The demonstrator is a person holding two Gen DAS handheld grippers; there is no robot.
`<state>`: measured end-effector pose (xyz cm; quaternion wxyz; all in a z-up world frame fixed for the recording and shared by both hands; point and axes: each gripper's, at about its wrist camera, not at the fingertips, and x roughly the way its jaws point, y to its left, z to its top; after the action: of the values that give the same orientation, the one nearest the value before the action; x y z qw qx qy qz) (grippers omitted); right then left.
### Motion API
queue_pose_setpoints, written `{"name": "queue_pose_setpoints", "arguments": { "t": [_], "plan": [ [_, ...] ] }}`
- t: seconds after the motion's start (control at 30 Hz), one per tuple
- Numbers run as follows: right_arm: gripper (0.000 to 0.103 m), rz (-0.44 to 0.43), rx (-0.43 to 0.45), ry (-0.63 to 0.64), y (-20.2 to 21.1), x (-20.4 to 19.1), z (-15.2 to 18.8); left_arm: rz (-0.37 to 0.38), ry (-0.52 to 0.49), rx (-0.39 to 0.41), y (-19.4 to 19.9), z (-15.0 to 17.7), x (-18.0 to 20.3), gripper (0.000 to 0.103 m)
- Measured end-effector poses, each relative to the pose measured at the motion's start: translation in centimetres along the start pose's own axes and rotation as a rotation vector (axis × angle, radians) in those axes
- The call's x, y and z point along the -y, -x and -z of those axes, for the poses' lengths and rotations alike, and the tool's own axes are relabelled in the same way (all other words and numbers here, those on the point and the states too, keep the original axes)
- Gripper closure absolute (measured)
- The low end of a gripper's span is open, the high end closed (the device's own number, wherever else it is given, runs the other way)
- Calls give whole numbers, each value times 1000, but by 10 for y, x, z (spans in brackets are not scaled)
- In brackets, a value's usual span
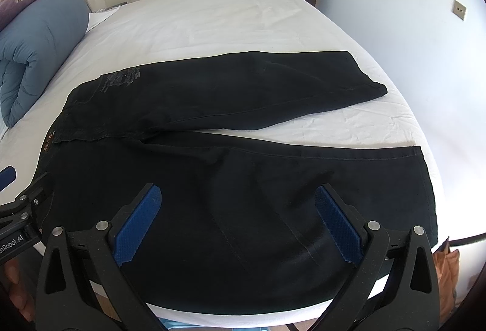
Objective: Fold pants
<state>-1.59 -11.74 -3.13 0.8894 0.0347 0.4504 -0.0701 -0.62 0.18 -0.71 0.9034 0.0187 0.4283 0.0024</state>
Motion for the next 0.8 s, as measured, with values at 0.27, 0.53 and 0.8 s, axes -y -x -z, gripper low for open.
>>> {"name": "queue_pose_setpoints", "arguments": {
  "t": [0.27,0.53,0.8],
  "plan": [
    [0,-14,-12,19,-7,-4,-6,14,-10,-17,-10,-5,1,0],
    [0,-150,-21,126,-22,-13,-35,55,-45,-69,-44,-35,-23,0],
    [0,-314,15,338,-63,-36,-114,92,-142,-87,-111,-109,-72,0]
  ]
}}
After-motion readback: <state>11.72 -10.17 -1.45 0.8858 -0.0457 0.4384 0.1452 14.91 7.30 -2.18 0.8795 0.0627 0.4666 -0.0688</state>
